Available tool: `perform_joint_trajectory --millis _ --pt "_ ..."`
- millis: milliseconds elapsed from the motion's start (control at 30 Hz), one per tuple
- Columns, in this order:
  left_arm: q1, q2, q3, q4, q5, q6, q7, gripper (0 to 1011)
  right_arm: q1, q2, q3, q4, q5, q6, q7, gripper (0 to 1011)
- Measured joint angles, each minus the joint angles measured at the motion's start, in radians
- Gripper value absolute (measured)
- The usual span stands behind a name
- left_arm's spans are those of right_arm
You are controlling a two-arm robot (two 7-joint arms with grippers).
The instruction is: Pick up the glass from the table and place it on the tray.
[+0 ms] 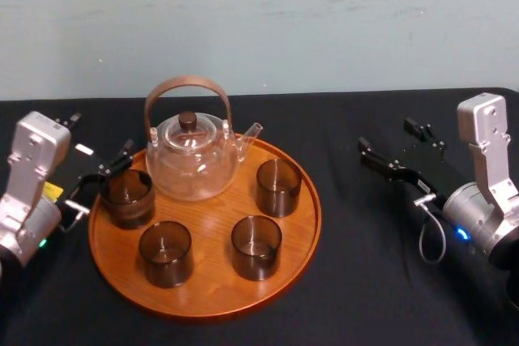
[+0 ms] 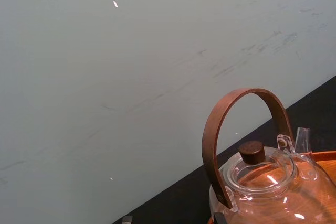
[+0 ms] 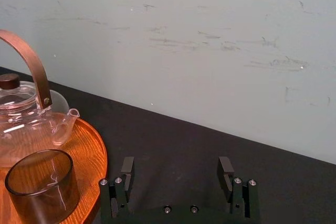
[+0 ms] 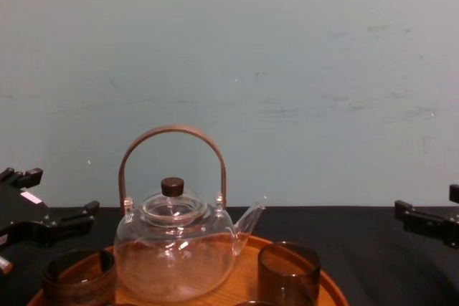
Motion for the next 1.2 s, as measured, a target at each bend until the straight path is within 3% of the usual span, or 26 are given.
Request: perform_joint_trajectory --millis 1200 --pt "0.000 0.000 0.000 0.000 0.000 0.000 0.000 1001 0.001 0.002 -0.001 -0.003 0.004 0.003 0.001 1002"
